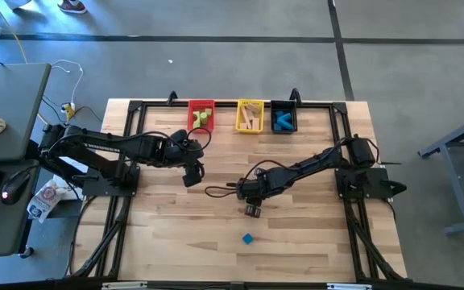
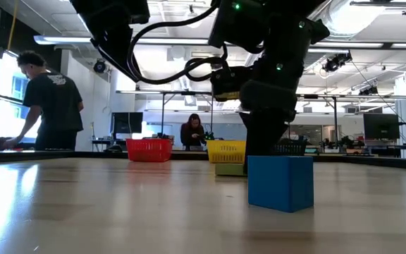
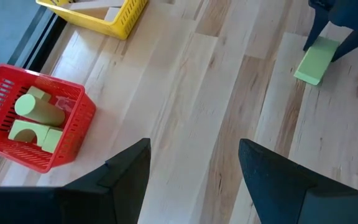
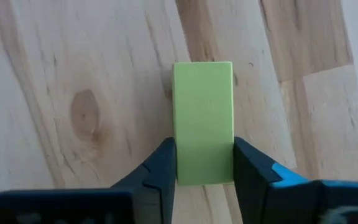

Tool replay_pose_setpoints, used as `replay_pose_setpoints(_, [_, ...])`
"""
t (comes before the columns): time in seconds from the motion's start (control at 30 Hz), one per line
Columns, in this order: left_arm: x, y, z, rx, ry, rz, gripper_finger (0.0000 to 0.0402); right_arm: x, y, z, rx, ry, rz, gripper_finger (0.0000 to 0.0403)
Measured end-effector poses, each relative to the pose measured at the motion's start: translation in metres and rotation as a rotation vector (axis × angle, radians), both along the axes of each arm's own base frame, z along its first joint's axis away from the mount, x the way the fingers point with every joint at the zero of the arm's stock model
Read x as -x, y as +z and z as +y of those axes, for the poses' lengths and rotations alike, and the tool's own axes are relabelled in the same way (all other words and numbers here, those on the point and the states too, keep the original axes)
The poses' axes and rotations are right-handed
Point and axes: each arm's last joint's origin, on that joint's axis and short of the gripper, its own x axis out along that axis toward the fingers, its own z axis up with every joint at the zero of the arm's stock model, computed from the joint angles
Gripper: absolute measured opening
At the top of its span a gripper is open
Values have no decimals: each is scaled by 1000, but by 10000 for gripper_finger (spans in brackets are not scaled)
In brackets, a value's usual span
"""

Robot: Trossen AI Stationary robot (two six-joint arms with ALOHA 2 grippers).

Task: Sort & place blocks by color
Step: Put the green block into the red bin

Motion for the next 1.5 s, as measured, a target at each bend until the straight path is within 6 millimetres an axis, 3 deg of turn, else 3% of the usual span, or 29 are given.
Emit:
replay_pose_setpoints(0.27, [1, 0, 8, 96, 81, -43, 230, -13, 18, 9, 27, 70, -66, 97])
replay_pose_setpoints(0.77, [-6, 5, 27, 407, 141, -225, 230, -37, 73, 15, 409, 174, -199, 96])
replay_pose_setpoints(1.13, [-12, 10, 28, 456, 89, -305, 230, -45, 95, 9, 699, 171, -221, 96])
replay_pose_setpoints(1.5, [-16, 15, 29, 437, 76, -366, 229, -55, 106, 7, 861, 172, -292, 96])
